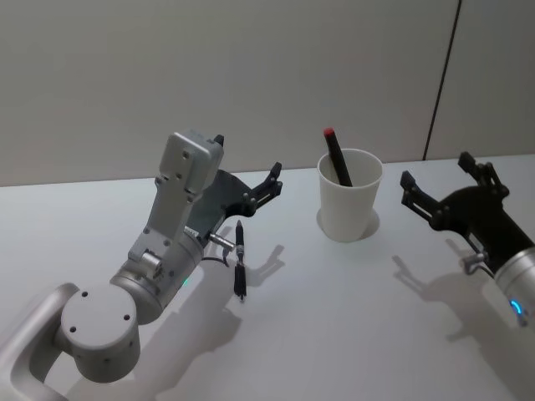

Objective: Place the pen into the pen holder.

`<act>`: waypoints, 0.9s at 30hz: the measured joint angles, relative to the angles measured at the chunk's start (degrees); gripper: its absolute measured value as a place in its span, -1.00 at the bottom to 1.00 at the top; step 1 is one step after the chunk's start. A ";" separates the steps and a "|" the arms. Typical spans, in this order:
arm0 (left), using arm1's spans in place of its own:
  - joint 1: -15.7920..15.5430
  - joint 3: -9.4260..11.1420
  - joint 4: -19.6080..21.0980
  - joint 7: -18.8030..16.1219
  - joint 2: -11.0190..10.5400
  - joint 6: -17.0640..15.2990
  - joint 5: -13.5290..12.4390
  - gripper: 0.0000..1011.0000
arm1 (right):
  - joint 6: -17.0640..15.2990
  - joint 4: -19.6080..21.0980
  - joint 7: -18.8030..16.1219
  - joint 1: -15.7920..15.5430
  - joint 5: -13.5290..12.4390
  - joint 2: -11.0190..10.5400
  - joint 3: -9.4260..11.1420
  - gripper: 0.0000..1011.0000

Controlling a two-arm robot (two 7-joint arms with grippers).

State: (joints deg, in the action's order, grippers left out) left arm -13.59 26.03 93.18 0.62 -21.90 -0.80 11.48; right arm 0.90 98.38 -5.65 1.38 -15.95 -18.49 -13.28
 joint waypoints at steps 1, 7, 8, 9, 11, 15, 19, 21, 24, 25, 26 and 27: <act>0.00 0.00 0.00 0.00 0.00 0.00 0.00 0.98 | -0.45 0.42 0.27 -0.32 -0.09 -0.13 0.06 0.98; 0.00 0.00 0.00 0.00 0.00 0.00 0.00 0.98 | -2.53 2.49 1.60 -1.95 -0.51 -0.77 0.33 0.98; 0.00 0.00 0.00 0.00 0.00 0.00 0.00 0.98 | -2.64 2.59 1.68 -2.03 -0.53 -0.79 0.35 0.98; 0.00 0.00 0.00 0.00 0.00 0.00 0.00 0.98 | -2.79 2.74 1.77 -2.14 -0.56 -0.83 0.37 0.98; 0.00 0.00 0.00 0.00 0.00 0.00 0.00 0.98 | -2.86 2.79 1.82 -2.19 -0.58 -0.85 0.38 0.98; 0.00 0.00 0.00 0.00 0.00 0.00 0.00 0.98 | -2.88 2.83 1.83 -2.22 -0.58 -0.85 0.38 0.98; 0.00 0.00 0.00 0.00 0.00 0.00 0.00 0.98 | -2.88 2.85 1.83 -2.22 -0.58 -0.85 0.38 0.98; 0.00 0.00 0.00 0.00 0.00 0.00 0.00 0.98 | -2.87 2.85 1.83 -2.22 -0.58 -0.84 0.38 0.98; 0.00 0.00 0.00 0.02 0.02 0.00 0.00 0.98 | -2.88 2.85 1.83 -2.22 -0.58 -0.84 0.37 0.98; -0.03 -0.01 -0.02 0.11 0.04 -0.03 0.01 0.98 | -2.88 2.85 1.83 -2.22 -0.58 -0.84 0.36 0.98; -0.04 -0.02 -0.03 0.22 0.05 -0.07 0.03 0.98 | -2.88 2.85 1.83 -2.22 -0.58 -0.84 0.35 0.98; -0.09 -0.06 -0.06 0.56 0.06 -0.18 0.13 0.98 | -2.87 2.85 1.83 -2.22 -0.58 -0.84 0.35 0.98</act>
State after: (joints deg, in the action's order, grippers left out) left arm -13.68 25.97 93.11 1.18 -21.83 -0.98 11.61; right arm -1.97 101.23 -3.82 -0.84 -16.54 -19.33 -12.93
